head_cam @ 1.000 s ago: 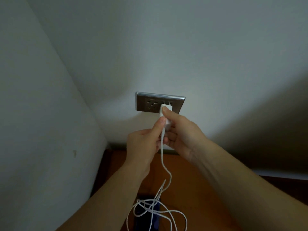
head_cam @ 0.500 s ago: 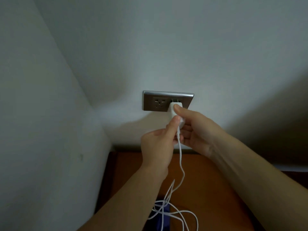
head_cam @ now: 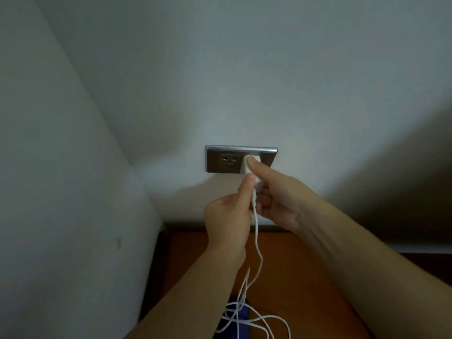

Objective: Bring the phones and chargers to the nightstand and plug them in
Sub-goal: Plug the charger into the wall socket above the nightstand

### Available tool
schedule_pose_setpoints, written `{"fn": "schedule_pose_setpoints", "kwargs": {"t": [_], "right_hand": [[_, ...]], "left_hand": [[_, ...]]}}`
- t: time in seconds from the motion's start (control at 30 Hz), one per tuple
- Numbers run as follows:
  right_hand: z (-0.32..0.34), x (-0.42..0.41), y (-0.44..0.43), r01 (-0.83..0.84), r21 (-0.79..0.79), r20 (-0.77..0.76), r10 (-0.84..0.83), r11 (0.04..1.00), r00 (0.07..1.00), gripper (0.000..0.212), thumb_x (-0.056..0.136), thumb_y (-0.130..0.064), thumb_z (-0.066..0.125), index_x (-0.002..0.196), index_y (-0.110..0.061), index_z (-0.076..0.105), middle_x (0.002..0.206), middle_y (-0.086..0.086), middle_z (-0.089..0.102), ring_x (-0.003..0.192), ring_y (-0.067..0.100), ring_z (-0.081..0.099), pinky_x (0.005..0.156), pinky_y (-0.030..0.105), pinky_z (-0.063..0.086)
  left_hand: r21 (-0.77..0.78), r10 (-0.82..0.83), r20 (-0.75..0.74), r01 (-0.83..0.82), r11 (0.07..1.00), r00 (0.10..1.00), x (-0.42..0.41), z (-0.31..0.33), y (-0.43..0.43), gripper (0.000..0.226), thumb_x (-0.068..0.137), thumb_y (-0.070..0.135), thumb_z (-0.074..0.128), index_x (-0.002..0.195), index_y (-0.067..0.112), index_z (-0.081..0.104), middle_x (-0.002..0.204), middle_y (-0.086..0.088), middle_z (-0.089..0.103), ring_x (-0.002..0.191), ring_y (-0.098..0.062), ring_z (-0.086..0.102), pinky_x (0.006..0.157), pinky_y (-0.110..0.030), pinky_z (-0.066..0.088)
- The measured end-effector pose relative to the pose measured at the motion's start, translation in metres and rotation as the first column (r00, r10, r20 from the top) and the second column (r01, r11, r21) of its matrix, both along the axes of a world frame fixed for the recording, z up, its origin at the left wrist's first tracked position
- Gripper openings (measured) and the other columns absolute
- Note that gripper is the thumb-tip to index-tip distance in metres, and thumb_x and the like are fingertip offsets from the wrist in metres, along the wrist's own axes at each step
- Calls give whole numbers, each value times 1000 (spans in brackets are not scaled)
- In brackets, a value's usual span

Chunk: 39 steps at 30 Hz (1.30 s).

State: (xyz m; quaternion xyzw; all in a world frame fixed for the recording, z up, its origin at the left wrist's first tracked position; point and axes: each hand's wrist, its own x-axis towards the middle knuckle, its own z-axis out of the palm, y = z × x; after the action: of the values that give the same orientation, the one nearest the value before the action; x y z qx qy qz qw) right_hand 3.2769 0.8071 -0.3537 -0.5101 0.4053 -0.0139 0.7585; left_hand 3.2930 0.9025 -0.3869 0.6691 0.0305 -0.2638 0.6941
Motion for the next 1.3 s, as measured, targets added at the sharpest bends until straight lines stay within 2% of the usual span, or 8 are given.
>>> {"fn": "schedule_pose_setpoints", "kwargs": {"t": [0.27,0.43,0.63,0.77,0.9,1.07,1.2,1.3], "right_hand": [[-1,-23,12,-1,-137,-98,-13,991,995,57,70,-72,63,79,-15,64,59,-3,72,55,13,71,49,25,54],[0,-60,19,43,-166,-160,-70,985,985,71,75,-72,57,116,-15,58,104,2,67,89,20,69,64,30,54],[26,-112,9,102,-175,-109,-122,979,986,64,84,-56,61,131,-12,51,114,4,63,100,18,64,78,32,51],[69,-163,3,88,-176,-90,-105,981,990,57,87,-47,63,129,-11,52,108,2,62,99,17,62,82,33,50],[125,-217,3,40,-218,-48,-52,975,997,46,92,-40,60,127,-11,53,120,6,61,107,21,59,93,39,48],[183,-275,15,-28,-316,-20,23,948,1000,32,93,-33,60,117,-14,52,115,7,59,109,25,57,99,44,46],[220,-324,7,-197,-640,-103,171,743,980,46,93,-36,59,130,-10,54,123,9,61,110,24,57,94,34,45],[246,-366,-6,-283,-819,-216,190,499,958,51,93,-41,56,138,-18,49,130,3,58,113,19,57,90,29,47]], "left_hand": [[-10,-72,-94,71,997,993,-1,-5,4,46,57,76,57,65,34,75,70,5,76,69,-11,73,62,-28,59],[43,-42,-177,51,998,983,-18,-3,21,53,58,75,56,75,27,67,75,8,75,79,-12,72,67,-30,57],[191,97,-25,-90,977,995,-33,24,50,28,88,61,51,81,33,54,93,5,60,98,-18,58,97,-45,46],[202,73,131,-99,974,989,-73,76,62,19,94,46,52,95,30,63,99,5,61,97,-17,56,94,-39,44],[289,-79,283,-7,957,956,-129,137,73,44,96,41,50,134,21,54,130,-2,57,112,-15,50,97,-34,40],[501,-345,391,117,858,853,-185,192,85,42,97,38,50,136,23,51,135,-1,56,99,-4,49,76,-17,37],[656,-581,434,201,727,688,-214,234,76,43,95,39,55,133,19,54,136,-6,57,116,-17,54,98,-29,42],[762,-744,481,198,616,464,-237,264,53,42,93,40,56,132,23,56,134,-2,59,106,-10,55,89,-23,38]]}}
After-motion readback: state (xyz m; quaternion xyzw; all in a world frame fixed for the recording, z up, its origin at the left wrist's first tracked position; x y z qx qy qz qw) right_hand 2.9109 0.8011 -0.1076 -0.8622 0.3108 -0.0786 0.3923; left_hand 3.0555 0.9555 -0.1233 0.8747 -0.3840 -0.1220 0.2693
